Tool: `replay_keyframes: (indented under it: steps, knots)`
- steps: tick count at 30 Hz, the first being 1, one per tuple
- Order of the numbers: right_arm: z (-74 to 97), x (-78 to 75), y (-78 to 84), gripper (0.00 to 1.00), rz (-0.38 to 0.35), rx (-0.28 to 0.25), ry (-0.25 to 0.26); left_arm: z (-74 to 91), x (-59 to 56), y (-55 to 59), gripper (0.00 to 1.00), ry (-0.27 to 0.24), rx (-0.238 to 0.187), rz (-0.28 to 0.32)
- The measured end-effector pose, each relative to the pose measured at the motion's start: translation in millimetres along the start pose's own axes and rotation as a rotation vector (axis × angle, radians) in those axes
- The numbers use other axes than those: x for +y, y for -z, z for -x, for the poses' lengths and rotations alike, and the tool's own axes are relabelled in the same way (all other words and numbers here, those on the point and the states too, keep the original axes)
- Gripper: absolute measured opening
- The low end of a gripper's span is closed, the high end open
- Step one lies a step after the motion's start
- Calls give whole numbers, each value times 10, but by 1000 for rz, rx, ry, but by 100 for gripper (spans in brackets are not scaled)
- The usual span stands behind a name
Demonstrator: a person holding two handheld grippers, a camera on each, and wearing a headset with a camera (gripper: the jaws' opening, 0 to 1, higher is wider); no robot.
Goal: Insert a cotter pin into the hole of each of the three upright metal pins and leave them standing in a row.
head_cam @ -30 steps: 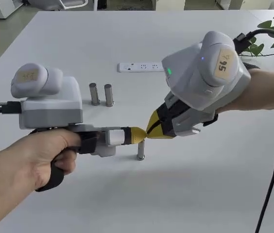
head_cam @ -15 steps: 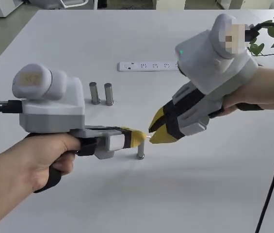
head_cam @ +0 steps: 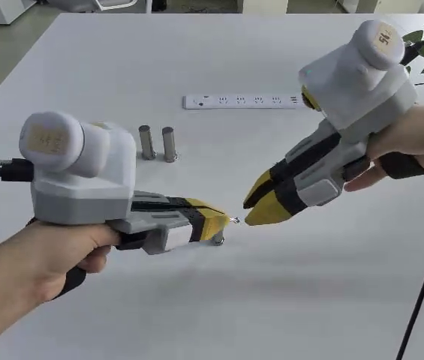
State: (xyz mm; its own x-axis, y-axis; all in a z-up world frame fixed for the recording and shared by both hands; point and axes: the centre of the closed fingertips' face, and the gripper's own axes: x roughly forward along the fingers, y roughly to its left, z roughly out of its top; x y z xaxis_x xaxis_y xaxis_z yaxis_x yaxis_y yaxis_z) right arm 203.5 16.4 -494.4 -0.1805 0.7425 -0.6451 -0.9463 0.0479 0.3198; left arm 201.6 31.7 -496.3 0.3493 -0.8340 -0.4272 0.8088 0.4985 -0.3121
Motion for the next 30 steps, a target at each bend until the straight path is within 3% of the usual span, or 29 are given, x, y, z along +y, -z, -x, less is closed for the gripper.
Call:
replay_keyframes:
  steps: [5,13,16,21,30]
  knots:
    - [8,98,-9,15,-53,-51,-72,-11,-91,-3,0,36,-6,-60]
    - [10,170,68,15,-58,-51,-118,0,-215,-44,0,102,-32,-140]
    - [16,209,99,14,-66,-50,-145,2,-249,-34,0,116,-26,-138]
    - [27,293,86,13,-72,-64,-177,15,-362,-77,0,161,-47,-166]
    - [59,407,46,8,-55,-96,-232,37,-457,-124,0,201,-79,-184]
